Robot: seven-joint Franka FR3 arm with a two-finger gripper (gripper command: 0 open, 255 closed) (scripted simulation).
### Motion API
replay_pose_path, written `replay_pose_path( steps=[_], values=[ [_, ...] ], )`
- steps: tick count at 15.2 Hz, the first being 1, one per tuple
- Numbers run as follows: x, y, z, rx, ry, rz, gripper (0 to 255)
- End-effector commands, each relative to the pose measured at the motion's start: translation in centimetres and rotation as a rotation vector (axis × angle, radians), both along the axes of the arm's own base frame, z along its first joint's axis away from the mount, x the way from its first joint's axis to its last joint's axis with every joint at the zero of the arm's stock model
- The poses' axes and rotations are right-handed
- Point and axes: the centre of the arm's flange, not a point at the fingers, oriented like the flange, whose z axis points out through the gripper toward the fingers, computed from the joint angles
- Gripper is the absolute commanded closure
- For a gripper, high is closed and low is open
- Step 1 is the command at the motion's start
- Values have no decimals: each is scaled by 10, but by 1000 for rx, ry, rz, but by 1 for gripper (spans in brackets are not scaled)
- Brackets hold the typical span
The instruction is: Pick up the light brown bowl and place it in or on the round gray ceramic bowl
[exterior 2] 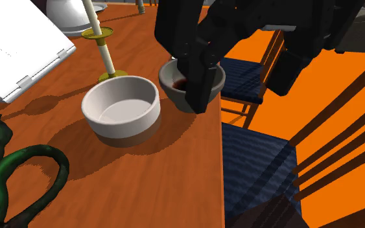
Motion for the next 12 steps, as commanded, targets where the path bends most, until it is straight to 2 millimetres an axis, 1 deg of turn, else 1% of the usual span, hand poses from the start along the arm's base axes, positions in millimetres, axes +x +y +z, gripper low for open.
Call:
replay_pose_path(
  steps=[1, 12],
  values=[
    [0, 0, 0, 0, 0, 0, 0],
    [104, 97, -52, -64, 8, -18, 0]
  ],
)
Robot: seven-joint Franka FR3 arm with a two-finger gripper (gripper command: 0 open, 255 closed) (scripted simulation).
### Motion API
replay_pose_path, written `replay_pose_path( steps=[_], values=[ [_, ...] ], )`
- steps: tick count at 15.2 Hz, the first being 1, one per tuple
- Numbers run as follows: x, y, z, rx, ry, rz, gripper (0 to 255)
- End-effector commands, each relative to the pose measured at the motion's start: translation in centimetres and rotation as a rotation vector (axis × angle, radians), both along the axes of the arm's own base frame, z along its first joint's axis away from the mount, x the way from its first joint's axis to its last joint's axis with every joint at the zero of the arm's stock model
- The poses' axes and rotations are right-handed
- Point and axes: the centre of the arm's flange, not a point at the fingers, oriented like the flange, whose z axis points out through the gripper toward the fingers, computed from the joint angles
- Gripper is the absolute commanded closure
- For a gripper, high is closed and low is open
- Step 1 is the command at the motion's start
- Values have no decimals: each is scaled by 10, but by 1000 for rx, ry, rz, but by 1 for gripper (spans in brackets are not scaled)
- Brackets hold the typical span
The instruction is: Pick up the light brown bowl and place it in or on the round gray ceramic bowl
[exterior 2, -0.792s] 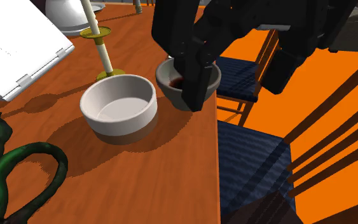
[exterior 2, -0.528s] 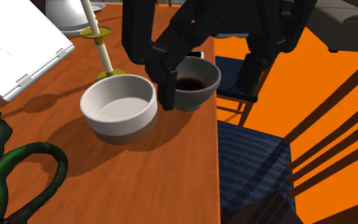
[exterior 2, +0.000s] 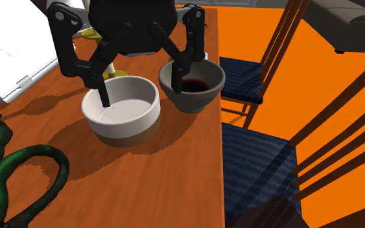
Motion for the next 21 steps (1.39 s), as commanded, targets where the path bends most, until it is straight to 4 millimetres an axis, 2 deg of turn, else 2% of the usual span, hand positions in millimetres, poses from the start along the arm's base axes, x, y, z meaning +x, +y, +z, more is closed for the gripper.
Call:
replay_pose_path(
  steps=[1, 14, 15, 21],
  values=[
    [21, 20, -12, -11, 1, -3, 0],
    [145, 128, -83, -87, 10, -24, 0],
    [150, 132, -86, -90, 10, -25, 0],
    [147, 132, -117, -90, 10, -25, 0]
  ],
)
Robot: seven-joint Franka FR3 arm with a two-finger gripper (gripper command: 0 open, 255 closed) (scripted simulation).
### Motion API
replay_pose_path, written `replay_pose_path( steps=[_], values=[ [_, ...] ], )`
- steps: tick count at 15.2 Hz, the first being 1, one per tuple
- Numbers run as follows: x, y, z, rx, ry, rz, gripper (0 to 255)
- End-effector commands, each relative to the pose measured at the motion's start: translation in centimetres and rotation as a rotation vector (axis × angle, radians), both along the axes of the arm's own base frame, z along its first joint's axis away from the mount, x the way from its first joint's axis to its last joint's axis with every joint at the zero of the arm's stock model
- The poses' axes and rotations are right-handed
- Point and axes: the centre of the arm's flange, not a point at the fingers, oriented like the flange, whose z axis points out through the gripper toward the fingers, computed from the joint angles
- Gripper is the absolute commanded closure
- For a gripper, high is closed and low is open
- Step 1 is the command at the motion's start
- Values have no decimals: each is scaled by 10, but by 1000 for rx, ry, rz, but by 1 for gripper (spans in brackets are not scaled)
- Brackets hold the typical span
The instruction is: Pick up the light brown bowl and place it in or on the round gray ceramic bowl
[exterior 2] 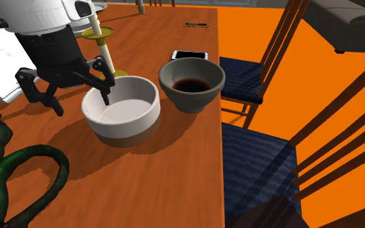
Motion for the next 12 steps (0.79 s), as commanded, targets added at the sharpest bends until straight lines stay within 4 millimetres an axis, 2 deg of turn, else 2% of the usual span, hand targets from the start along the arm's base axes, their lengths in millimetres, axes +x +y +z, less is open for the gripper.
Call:
replay_pose_path(
  steps=[1, 9, 10, 12],
  values=[
    [0, -1, -10, 0, -1, 0, 0],
    [0, -1, -13, 0, -1, 0, 0],
    [0, -1, -13, 0, -1, 0, 255],
    [0, -1, -13, 0, -1, 0, 255]
  ],
)
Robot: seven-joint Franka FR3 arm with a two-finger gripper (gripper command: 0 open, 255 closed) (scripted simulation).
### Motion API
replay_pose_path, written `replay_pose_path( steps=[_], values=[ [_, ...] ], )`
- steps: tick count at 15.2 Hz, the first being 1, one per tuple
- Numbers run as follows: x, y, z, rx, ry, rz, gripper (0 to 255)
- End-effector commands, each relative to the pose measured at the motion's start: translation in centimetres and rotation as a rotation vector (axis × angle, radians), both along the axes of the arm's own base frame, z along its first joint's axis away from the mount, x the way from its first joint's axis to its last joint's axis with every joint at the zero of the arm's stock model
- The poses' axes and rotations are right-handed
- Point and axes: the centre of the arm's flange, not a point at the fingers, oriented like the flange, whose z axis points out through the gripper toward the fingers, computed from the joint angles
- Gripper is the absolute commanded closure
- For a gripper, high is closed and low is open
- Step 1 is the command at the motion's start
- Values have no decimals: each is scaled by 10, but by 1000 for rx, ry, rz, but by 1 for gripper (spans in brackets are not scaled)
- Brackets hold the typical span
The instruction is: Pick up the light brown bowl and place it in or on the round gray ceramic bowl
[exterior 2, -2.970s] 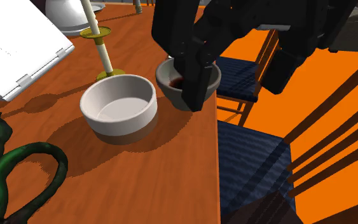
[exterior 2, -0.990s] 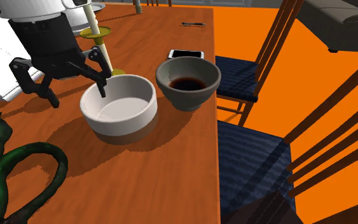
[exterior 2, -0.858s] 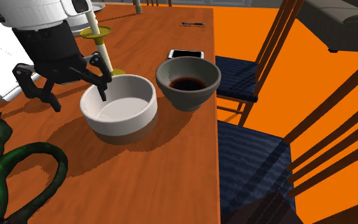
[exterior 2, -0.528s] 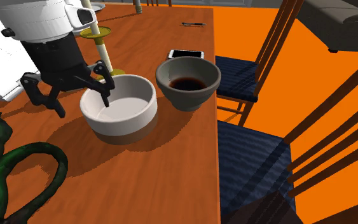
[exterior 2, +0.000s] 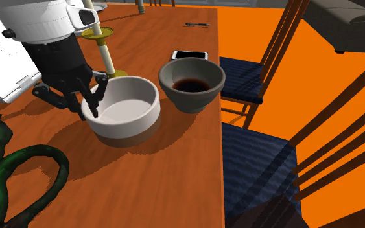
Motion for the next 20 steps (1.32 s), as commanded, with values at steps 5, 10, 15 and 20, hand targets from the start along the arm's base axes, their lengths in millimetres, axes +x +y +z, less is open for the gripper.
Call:
replay_pose_path(
  steps=[5, 10, 15, 20],
  values=[
    [0, 0, 0, 0, 1, 0, 255],
    [0, 0, 16, 0, 0, 0, 255],
    [0, 0, 42, 0, 0, 0, 255],
    [0, 0, 68, 0, 0, 0, 255]
  ],
)
